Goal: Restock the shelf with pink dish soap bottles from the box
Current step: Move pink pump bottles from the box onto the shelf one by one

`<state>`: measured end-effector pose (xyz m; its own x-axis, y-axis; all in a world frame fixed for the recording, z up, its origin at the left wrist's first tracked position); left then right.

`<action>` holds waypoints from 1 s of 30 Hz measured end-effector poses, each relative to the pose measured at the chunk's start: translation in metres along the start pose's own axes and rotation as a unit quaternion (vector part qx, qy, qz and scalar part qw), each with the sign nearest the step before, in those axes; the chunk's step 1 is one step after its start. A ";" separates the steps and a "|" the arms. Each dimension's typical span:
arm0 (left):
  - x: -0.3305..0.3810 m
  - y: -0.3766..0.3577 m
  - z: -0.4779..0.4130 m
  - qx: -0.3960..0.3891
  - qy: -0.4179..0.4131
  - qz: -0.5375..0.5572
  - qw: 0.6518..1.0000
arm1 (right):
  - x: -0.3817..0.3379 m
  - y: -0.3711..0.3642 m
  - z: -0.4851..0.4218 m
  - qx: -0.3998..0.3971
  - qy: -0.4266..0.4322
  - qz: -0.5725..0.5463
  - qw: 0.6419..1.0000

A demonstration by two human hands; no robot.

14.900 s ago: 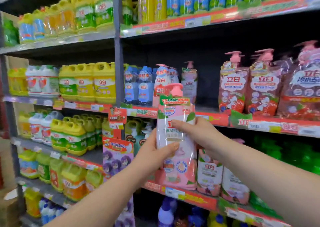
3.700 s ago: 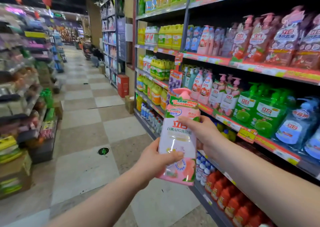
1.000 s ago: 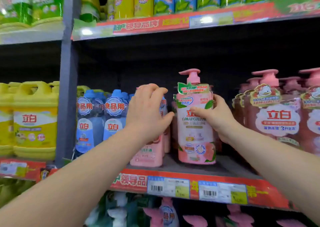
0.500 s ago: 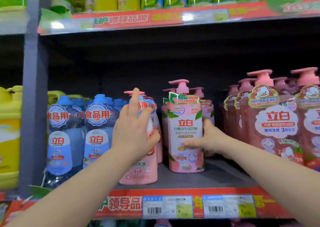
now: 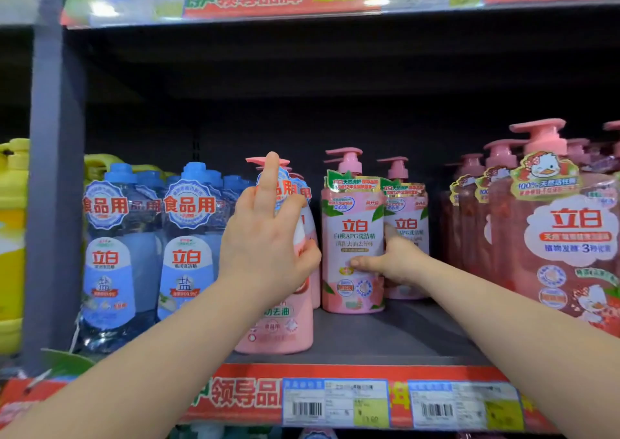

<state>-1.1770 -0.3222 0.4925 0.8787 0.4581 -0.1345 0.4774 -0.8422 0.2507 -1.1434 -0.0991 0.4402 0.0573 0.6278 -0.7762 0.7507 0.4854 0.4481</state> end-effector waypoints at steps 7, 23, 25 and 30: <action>-0.001 -0.001 0.000 0.006 0.000 0.005 1.000 | 0.000 0.002 -0.002 0.043 0.007 0.050 0.998; -0.012 -0.020 0.000 -0.106 0.020 0.020 0.994 | -0.025 0.007 0.027 0.059 -0.009 0.201 0.978; -0.011 -0.017 0.000 -0.111 0.023 0.015 0.993 | -0.039 0.014 0.044 0.072 0.015 0.252 0.965; 0.003 0.004 0.007 -0.099 0.023 -0.035 0.994 | -0.061 0.022 0.095 0.061 0.068 0.442 0.892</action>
<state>-1.1726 -0.3259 0.4863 0.8406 0.5292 -0.1154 0.5231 -0.7378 0.4267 -1.0678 -0.1842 0.4557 0.5894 0.8041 -0.0781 0.5176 -0.3016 0.8007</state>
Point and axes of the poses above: each hand's wrist, its own z-axis away from the middle knuckle, its own y-axis out of the back of the hand, x = y × z, the point moved 10 cm from there along -z, towards the middle knuckle, and after that the axes turned 4 degrees about -z, right-handed, at the moved point
